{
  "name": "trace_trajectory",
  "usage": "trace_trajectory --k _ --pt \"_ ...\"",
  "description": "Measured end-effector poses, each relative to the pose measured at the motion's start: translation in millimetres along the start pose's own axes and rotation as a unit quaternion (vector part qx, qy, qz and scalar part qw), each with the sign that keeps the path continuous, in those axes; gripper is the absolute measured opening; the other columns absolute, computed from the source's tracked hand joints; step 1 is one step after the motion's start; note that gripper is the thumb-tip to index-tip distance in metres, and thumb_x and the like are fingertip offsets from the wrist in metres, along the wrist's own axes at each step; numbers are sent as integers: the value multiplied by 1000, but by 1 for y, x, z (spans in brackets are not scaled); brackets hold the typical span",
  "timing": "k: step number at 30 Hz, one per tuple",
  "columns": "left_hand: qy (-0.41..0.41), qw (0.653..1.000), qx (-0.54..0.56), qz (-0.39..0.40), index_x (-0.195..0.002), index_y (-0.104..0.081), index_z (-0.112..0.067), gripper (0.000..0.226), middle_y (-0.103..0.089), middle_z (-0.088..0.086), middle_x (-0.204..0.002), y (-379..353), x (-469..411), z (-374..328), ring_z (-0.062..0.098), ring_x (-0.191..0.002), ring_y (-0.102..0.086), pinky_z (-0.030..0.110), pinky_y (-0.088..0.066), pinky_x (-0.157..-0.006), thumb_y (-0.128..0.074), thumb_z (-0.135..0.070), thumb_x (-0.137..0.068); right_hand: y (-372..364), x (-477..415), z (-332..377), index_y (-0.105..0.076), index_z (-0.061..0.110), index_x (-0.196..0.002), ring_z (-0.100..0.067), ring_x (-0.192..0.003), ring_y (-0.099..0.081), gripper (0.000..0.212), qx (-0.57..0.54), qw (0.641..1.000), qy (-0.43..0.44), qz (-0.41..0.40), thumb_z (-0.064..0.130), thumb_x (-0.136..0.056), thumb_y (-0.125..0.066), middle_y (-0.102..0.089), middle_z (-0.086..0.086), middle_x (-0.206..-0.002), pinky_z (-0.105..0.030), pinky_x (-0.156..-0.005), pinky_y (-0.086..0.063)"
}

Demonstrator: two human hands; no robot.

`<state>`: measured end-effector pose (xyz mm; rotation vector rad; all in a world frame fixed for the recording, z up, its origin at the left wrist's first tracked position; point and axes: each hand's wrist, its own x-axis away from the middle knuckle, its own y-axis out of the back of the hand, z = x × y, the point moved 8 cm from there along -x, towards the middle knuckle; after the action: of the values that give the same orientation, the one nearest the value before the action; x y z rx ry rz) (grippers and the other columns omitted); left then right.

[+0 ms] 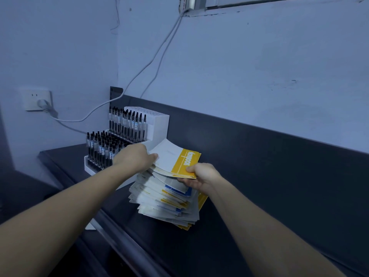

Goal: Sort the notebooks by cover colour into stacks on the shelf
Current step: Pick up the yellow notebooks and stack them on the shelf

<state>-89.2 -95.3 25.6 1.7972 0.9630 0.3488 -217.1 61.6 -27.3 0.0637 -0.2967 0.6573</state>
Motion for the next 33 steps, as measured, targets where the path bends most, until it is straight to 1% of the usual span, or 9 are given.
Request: trace_trajectory --k 2,4,8,11,13,15,24,29,33 --pt "-4 999 -33 -6 -62 -46 -17 47 -53 2 -65 1 -1 -5 22 -65 -54 27 -41 -60 -45 -51 -94 3 2 1 -52 1 -99 -38 -76 -68 12 -26 1000 -4 -3 -6 -93 -46 -65 -22 -105 -23 -38 -49" --pt "-9 999 -43 -7 -62 -49 -16 49 -56 2 -66 -1 -3 -9 22 -66 -56 29 -45 -62 -43 -54 -94 6 5 4 -50 2 -113 -40 -79 -67 24 -51 999 15 -5 -8 -93 -43 -62 -23 -114 -20 -35 -44" --pt "-14 1000 -10 -14 -75 -55 -9 49 -55 4 -68 -2 -3 -20 24 -67 -54 29 -42 -60 -38 -50 -97 17 16 13 -49 14 -126 -29 -83 -66 39 -104 992 72 -2 -6 -93 -45 -64 -16 -116 -20 -37 -44" --pt "-13 991 134 -16 -84 -51 -8 42 -54 8 -72 0 9 -41 25 -65 -52 30 -40 -60 -34 -42 -101 30 27 20 -47 22 -129 -24 -81 -64 44 -118 987 113 2 -3 -94 -46 -66 -12 -114 -25 -44 -46" --pt "-7 951 310 14 -80 -46 -9 36 -47 7 -63 -4 20 -57 21 -52 -42 26 -34 -52 -33 -33 -103 42 39 22 -46 26 -129 -22 -79 -64 44 -119 984 133 -2 -1 -95 -46 -66 -10 -114 -27 -48 -47" --pt "3 911 411 41 -86 -44 -10 28 -41 5 -61 -13 30 -71 18 -48 -34 24 -29 -48 -31 -28 -103 58 51 21 -46 29 -127 -19 -75 -63 41 -107 984 143 -20 3 -96 -45 -66 -8 -114 -26 -46 -46" --pt "-74 909 408 50 -91 -48 -13 23 -50 0 -79 -48 96 -147 12 -67 -46 28 -33 -54 -31 -24 -103 144 112 4 -43 27 -123 -16 -77 -59 22 20 967 193 -164 27 -101 -40 -63 5 -100 -25 -45 -41" --pt "-109 894 421 107 -85 -46 -16 25 -48 1 -77 -76 133 -190 15 -63 -43 29 -32 -53 -30 -26 -101 196 161 -9 -44 25 -121 -13 -68 -55 20 53 944 208 -253 27 -102 -35 -59 6 -88 -25 -45 -41" --pt "-143 896 397 135 -102 -49 -10 26 -55 3 -96 -95 169 -220 15 -78 -50 25 -36 -59 -30 -28 -103 234 201 -28 -44 23 -121 -10 -71 -55 21 88 919 207 -325 25 -102 -35 -58 8 -92 -24 -51 -42"
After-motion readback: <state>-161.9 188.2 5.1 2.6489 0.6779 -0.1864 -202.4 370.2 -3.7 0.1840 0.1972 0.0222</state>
